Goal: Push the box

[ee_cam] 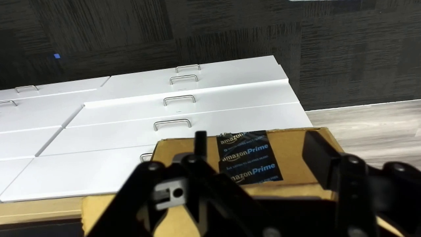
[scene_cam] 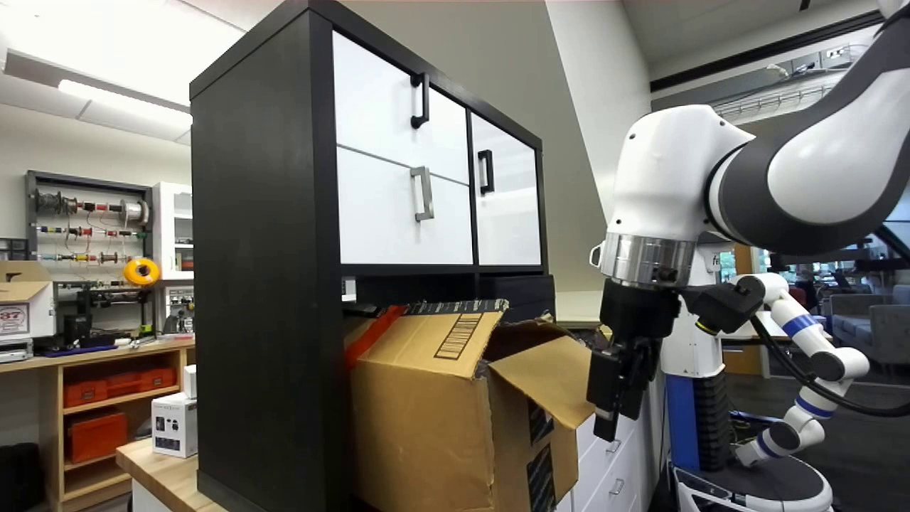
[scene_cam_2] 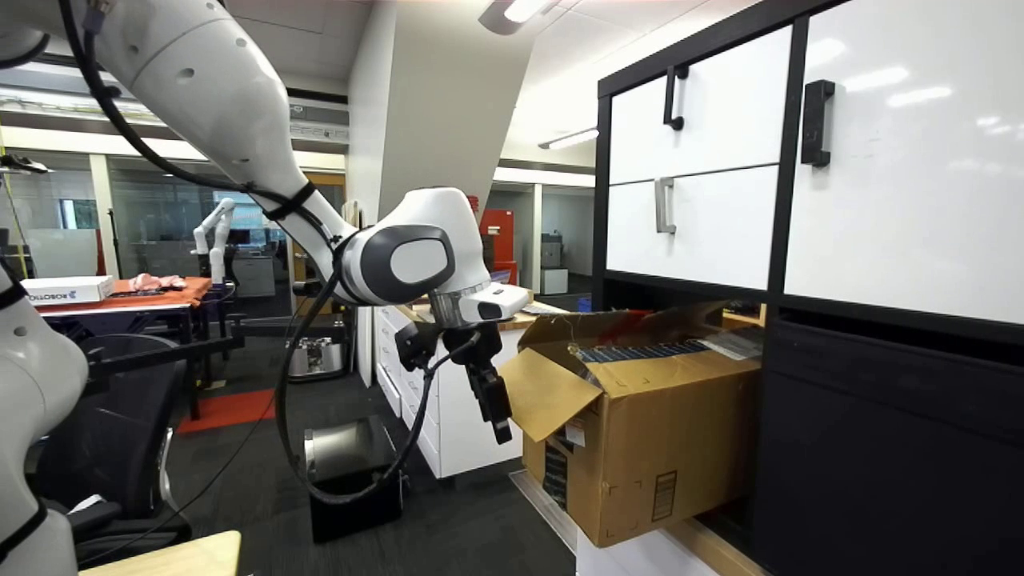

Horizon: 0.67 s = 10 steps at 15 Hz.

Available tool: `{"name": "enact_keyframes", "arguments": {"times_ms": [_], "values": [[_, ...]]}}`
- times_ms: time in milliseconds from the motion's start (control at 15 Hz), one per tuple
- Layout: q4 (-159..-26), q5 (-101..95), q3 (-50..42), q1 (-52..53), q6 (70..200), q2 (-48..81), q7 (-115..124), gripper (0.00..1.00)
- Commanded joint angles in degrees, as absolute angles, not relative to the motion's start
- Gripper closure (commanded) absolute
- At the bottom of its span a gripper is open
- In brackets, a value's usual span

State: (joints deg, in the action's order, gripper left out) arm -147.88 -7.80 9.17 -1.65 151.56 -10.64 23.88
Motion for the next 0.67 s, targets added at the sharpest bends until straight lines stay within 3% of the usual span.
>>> {"name": "enact_keyframes", "arguments": {"times_ms": [0, 400, 600], "values": [[-146.64, -10.93, 7.78, -3.30, 156.79, -6.01, 25.65, 0.53], [-142.50, -14.71, 6.09, -3.91, 165.20, 0.58, 26.89, 0.93], [-140.20, -19.44, 5.61, -3.53, 168.47, 2.21, 29.68, 0.98]]}}
